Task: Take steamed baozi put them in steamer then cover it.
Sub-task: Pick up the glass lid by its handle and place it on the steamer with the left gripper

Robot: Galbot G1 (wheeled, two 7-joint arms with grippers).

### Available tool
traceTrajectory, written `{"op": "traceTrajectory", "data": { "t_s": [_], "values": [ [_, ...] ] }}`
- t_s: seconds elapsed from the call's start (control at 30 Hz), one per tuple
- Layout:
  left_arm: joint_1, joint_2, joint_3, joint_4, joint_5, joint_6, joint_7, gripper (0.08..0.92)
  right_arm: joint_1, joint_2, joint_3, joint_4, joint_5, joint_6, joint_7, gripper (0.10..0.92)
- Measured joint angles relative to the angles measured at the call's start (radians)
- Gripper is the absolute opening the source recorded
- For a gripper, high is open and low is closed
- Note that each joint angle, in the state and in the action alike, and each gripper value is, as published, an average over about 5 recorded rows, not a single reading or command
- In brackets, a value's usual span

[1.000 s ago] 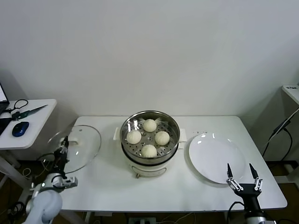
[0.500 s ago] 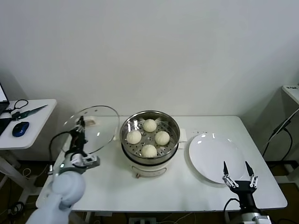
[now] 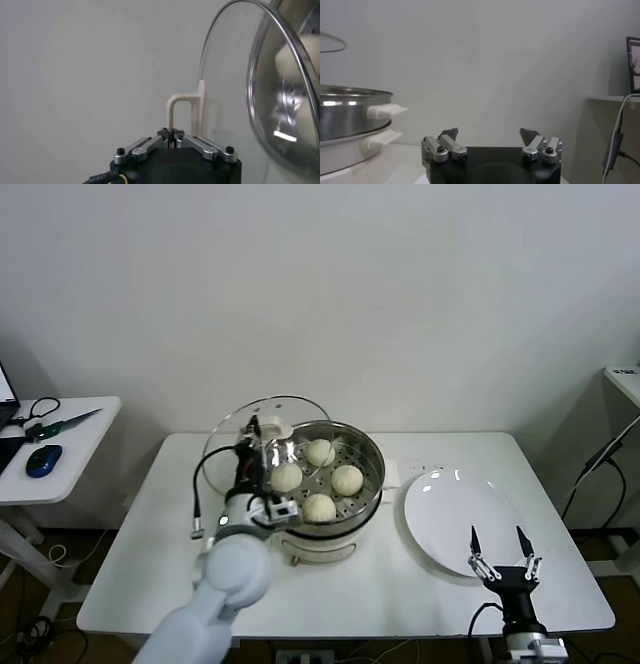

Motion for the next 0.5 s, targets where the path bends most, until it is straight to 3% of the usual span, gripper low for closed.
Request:
{"op": "traceTrajectory", "data": {
  "t_s": [0.3,0.5],
  "values": [
    [-0.036,-0.147,0.115,0.083,0.122,0.013,0.017,0.136,0.009,0.005,-0.004,-0.009,0.000,0.011,0.002,0.823],
    [-0.039,-0.204,0.161,0.144,0.181,0.012,0.019,0.136,0.010,0.004,0.001,-0.010,0.003,0.020,0.005,0.823]
  ]
}}
